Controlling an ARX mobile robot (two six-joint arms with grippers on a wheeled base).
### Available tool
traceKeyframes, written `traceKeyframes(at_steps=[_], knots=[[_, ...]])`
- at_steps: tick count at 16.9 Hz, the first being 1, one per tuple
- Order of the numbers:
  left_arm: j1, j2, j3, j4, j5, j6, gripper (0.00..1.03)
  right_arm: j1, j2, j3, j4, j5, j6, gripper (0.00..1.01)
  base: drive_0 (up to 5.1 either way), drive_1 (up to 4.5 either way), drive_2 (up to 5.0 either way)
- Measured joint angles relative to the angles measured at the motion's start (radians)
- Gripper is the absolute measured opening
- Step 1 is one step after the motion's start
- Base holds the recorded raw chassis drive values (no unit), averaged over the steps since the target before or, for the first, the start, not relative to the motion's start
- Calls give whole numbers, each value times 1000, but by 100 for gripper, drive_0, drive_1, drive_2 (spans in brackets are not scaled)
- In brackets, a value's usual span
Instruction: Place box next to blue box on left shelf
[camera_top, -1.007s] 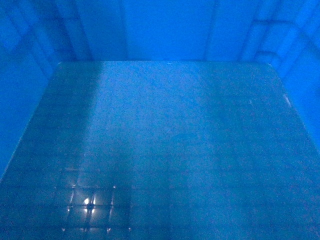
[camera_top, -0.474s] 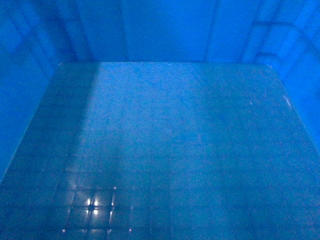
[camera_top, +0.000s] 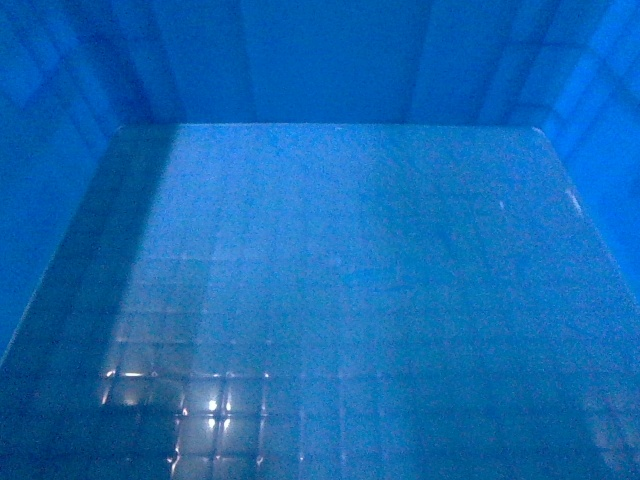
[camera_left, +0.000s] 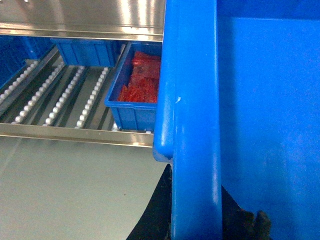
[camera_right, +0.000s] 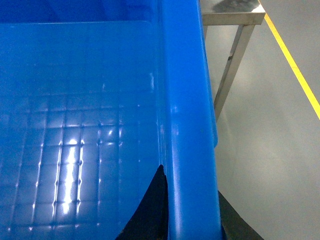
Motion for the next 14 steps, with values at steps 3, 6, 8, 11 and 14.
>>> traceKeyframes(at_steps=[3, 6, 8, 11, 14], knots=[[0, 0, 0, 2, 0, 0, 8, 0, 0, 0, 1, 0, 0, 10, -499, 237, 237], [0, 0, 0, 1, 0, 0, 8, 0, 0, 0, 0, 0, 0, 10, -501, 235, 235], [0, 0, 0, -2, 0, 0, 8, 0, 0, 0, -1, 0, 0, 10, -496, 240, 240], [0, 0, 0, 0, 0, 0, 8, 0, 0, 0, 0, 0, 0, 10, -503, 234, 234], [0, 0, 0, -1, 0, 0, 8, 0, 0, 0, 0, 0, 0, 10, -509, 228, 228]])
